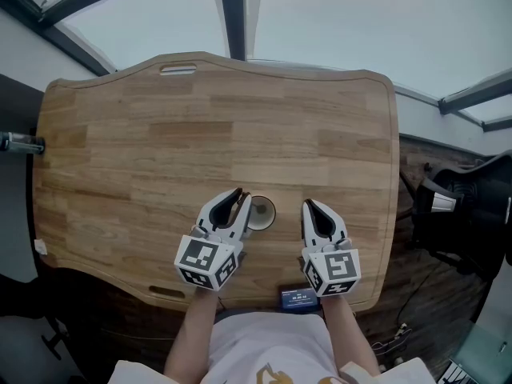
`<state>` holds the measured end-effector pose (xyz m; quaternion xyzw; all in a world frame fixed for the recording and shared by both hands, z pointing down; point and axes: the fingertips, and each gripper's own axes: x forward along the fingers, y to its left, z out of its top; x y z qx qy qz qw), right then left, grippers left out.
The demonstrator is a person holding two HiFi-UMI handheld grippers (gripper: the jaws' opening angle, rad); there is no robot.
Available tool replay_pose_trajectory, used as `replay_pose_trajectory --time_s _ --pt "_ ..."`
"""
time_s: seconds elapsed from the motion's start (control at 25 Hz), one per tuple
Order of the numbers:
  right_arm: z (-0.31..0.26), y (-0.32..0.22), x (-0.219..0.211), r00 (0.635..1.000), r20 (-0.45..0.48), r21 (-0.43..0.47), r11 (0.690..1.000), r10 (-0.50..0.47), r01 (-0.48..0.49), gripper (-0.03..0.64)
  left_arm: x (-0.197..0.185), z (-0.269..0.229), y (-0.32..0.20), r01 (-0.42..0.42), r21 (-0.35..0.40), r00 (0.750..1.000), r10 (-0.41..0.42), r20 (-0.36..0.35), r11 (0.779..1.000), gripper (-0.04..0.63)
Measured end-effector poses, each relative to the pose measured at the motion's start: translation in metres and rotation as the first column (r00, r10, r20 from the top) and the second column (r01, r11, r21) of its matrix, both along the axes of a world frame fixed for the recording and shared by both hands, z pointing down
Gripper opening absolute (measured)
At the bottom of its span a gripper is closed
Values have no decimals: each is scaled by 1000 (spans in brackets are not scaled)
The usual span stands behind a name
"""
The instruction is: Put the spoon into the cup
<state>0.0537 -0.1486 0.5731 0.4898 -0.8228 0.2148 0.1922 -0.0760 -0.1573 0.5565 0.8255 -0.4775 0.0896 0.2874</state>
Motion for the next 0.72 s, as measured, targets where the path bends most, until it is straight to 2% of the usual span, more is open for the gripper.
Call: replay_pose_trajectory --time_s 0.48,0.72 --pt "-18 5 -5 999 -22 44 999 -23 24 32 -1 -16 2 9 47 1000 -9 -3 999 85" --pt "-34 12 -5 999 -31 82 996 -18 21 32 -1 -34 8 21 78 998 -16 -54 997 82"
